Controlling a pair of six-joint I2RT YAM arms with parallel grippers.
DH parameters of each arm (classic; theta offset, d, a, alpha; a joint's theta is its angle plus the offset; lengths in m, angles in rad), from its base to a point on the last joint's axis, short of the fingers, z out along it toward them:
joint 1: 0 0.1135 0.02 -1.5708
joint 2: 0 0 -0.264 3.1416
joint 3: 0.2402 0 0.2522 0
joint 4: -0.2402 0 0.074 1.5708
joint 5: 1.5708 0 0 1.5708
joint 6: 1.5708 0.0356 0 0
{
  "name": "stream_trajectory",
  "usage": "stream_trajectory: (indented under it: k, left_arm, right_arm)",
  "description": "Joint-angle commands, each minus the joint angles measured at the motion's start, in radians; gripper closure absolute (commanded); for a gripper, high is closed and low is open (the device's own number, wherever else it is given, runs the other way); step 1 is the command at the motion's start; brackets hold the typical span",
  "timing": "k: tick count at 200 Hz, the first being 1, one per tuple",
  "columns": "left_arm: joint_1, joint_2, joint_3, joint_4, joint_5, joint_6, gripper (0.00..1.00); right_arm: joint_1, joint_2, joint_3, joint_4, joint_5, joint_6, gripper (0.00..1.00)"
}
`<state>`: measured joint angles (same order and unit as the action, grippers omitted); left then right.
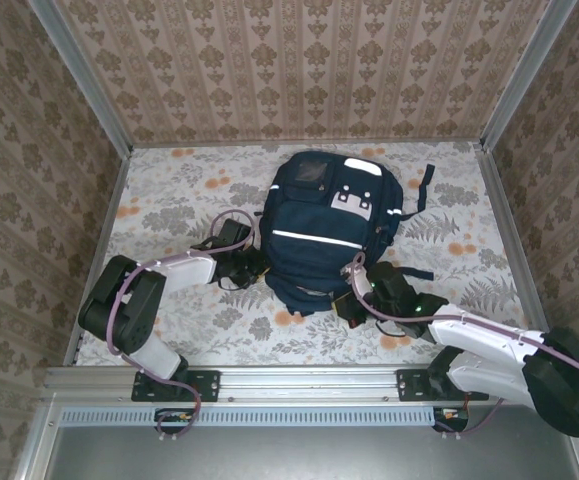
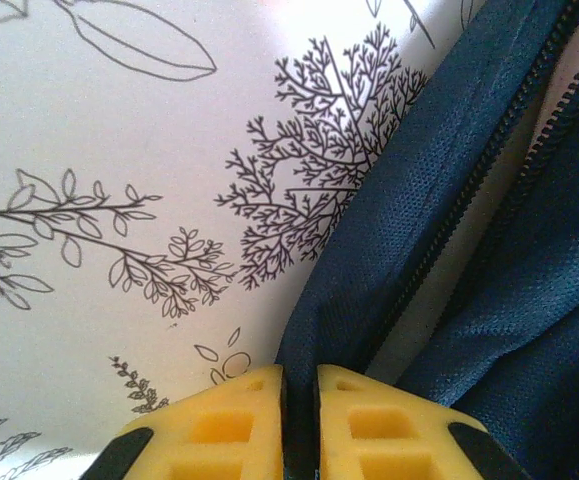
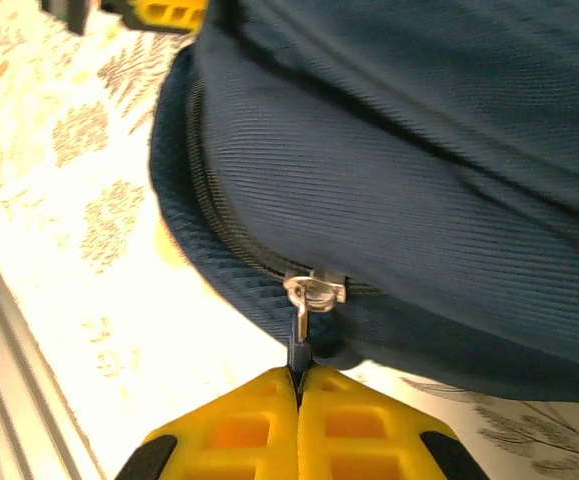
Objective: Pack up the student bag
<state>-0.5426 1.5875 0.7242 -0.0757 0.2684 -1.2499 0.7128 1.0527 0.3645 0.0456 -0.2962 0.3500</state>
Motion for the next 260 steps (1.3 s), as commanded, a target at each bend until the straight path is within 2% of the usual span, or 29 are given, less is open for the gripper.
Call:
stream_trajectory:
  k: [1,40,77,91,111,119,145,171,184,200,235,258,260]
  left_arm:
    - [-0.013,0.031,-0.019,0.021,0.031,-0.023,0.87]
    - [-0.020,0.024,-0.007,0.027,0.032,-0.017,0.89]
    - [-0.038,0.014,0.024,0.016,0.035,0.025,0.88]
    - [-0.033,-0.001,0.049,-0.014,0.052,0.082,0.78]
    - [-0.014,-0.067,0.076,-0.080,0.043,0.179,0.49]
    - [-0.007,-0.102,0.091,-0.120,0.030,0.225,0.40]
    - [0.015,-0.187,0.143,-0.229,-0.002,0.353,0.24]
    - [0.078,-0.195,0.156,-0.281,-0.001,0.373,0.23]
    - [0.125,-0.181,0.142,-0.257,0.019,0.356,0.24]
    - [0.137,-0.139,0.156,-0.253,0.026,0.347,0.24]
    - [0.113,-0.028,0.189,-0.216,0.077,0.319,0.30]
    - [0.093,-0.020,0.200,-0.205,0.091,0.347,0.34]
    - [0.092,-0.022,0.201,-0.206,0.090,0.352,0.34]
  right_arm:
    - [0.037,0.027,0.044,0.012,-0.087,-0.026,1.00]
    - [0.059,0.081,0.079,0.046,-0.084,0.001,1.00]
    - [0.062,0.096,0.095,0.020,-0.027,0.041,1.00]
    - [0.063,0.060,0.078,0.013,0.019,0.064,1.00]
    - [0.063,0.003,0.058,-0.021,0.073,0.124,1.00]
    - [0.063,-0.012,0.057,-0.044,0.079,0.133,1.00]
    - [0.061,-0.080,0.048,-0.112,0.129,0.174,1.00]
    - [0.051,-0.168,0.053,-0.231,0.273,0.251,1.00]
    - [0.034,-0.191,0.058,-0.270,0.284,0.252,1.00]
    - [0.009,-0.202,0.065,-0.311,0.294,0.255,1.00]
    - [-0.046,-0.201,0.069,-0.327,0.232,0.247,1.00]
    - [-0.053,-0.184,0.058,-0.268,0.107,0.205,1.00]
    - [-0.053,-0.181,0.058,-0.264,0.097,0.203,0.97]
